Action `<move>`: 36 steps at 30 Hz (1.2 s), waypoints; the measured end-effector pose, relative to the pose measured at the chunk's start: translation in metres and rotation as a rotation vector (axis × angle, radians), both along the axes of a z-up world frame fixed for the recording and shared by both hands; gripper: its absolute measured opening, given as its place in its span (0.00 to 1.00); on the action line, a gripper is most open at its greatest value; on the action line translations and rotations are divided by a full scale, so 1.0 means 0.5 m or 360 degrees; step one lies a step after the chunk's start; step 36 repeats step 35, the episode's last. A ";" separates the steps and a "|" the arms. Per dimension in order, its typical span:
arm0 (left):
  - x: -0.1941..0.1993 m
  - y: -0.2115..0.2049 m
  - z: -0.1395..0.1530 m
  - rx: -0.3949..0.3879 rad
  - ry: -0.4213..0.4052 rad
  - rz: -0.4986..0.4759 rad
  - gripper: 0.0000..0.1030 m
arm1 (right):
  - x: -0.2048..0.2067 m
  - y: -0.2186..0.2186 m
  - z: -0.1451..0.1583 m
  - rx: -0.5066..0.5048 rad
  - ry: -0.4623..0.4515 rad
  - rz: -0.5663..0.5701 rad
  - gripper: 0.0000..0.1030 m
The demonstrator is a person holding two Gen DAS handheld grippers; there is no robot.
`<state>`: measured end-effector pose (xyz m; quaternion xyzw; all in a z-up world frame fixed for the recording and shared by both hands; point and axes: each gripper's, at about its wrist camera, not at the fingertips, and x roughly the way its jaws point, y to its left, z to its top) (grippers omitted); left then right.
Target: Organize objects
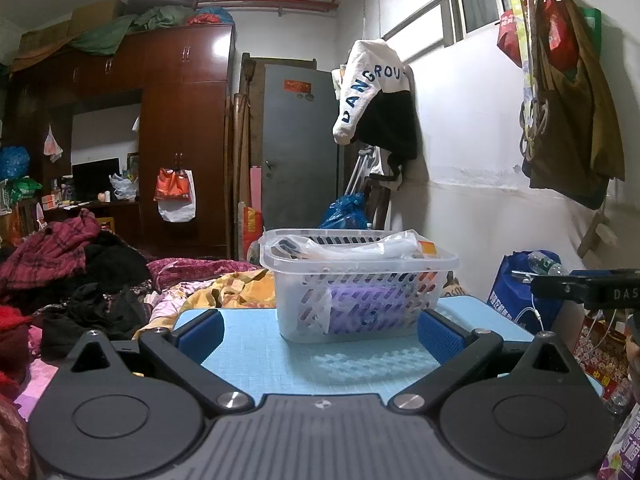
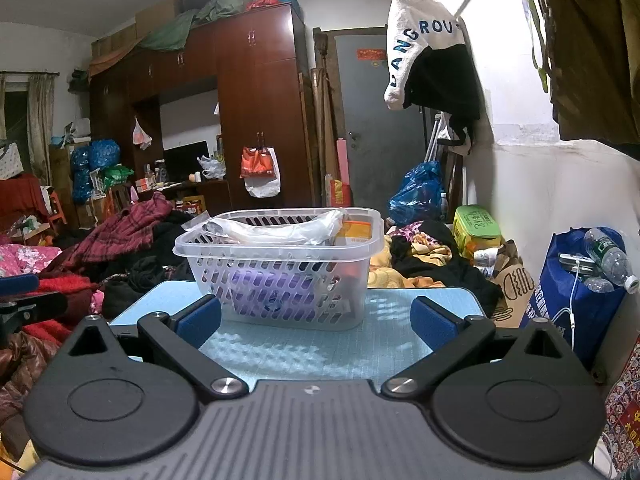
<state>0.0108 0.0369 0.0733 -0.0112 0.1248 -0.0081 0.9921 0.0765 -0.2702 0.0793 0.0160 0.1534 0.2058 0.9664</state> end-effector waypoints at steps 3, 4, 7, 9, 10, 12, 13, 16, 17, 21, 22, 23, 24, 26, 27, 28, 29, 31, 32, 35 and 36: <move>0.001 0.002 0.000 -0.0003 0.0003 0.0000 1.00 | 0.002 -0.002 0.000 -0.0002 -0.0005 -0.0001 1.00; 0.002 0.002 -0.001 -0.0004 0.0004 0.0000 1.00 | 0.002 -0.004 0.000 -0.0001 -0.0006 -0.0002 1.00; 0.003 0.001 -0.001 -0.0005 0.0006 -0.0001 1.00 | 0.002 -0.003 -0.001 -0.0002 -0.0006 -0.0001 1.00; 0.003 0.000 -0.002 -0.0003 0.0005 0.0001 1.00 | 0.002 -0.004 -0.001 -0.0003 -0.0007 -0.0002 1.00; 0.003 -0.001 -0.002 -0.0002 0.0006 0.0000 1.00 | 0.002 -0.003 0.000 -0.0004 -0.0010 -0.0004 1.00; 0.004 0.000 -0.002 -0.0005 0.0007 -0.0002 1.00 | 0.002 -0.004 0.001 -0.0004 -0.0012 -0.0006 1.00; 0.004 -0.001 -0.002 -0.0006 0.0008 -0.0002 1.00 | 0.002 -0.004 0.001 -0.0003 -0.0012 -0.0006 1.00; 0.005 -0.003 -0.004 -0.0004 0.0011 -0.0004 1.00 | 0.002 -0.004 0.000 -0.0005 -0.0012 -0.0006 1.00; 0.004 -0.003 -0.004 -0.0003 0.0009 -0.0006 1.00 | 0.003 -0.005 0.001 -0.0006 -0.0013 -0.0007 1.00; 0.004 -0.004 -0.006 0.0002 0.0007 -0.0008 1.00 | 0.003 -0.005 0.000 -0.0007 -0.0011 -0.0004 1.00; 0.004 -0.004 -0.007 0.0002 0.0007 -0.0007 1.00 | 0.002 -0.003 0.000 -0.0006 -0.0011 -0.0005 1.00; 0.005 -0.005 -0.007 0.0001 0.0007 -0.0007 1.00 | 0.002 -0.004 0.001 -0.0008 -0.0011 -0.0007 1.00; 0.004 -0.004 -0.007 0.0000 0.0008 -0.0009 1.00 | 0.002 -0.003 0.001 -0.0008 -0.0012 -0.0006 1.00; 0.005 -0.006 -0.007 -0.0001 0.0007 -0.0012 1.00 | 0.003 -0.004 0.001 -0.0008 -0.0013 -0.0007 1.00; 0.005 -0.007 -0.007 0.0004 0.0005 -0.0018 1.00 | 0.003 -0.005 0.001 -0.0008 -0.0013 -0.0007 1.00; 0.004 -0.008 -0.008 0.0010 0.0004 -0.0019 1.00 | 0.003 -0.004 0.001 -0.0009 -0.0013 -0.0008 1.00; 0.004 -0.009 -0.008 0.0012 0.0000 -0.0015 1.00 | 0.003 -0.005 0.001 -0.0009 -0.0013 -0.0008 1.00; 0.003 -0.012 -0.007 0.0016 -0.0009 -0.0012 1.00 | 0.003 -0.004 0.000 -0.0009 -0.0013 -0.0008 1.00; 0.003 -0.013 -0.007 0.0016 -0.0009 -0.0012 1.00 | 0.003 -0.004 0.000 -0.0009 -0.0013 -0.0007 1.00; 0.004 -0.015 -0.007 0.0018 -0.0019 0.0004 1.00 | 0.004 -0.005 0.001 -0.0009 -0.0011 -0.0006 1.00; 0.004 -0.015 -0.007 0.0018 -0.0019 0.0004 1.00 | 0.004 -0.005 0.001 -0.0009 -0.0011 -0.0006 1.00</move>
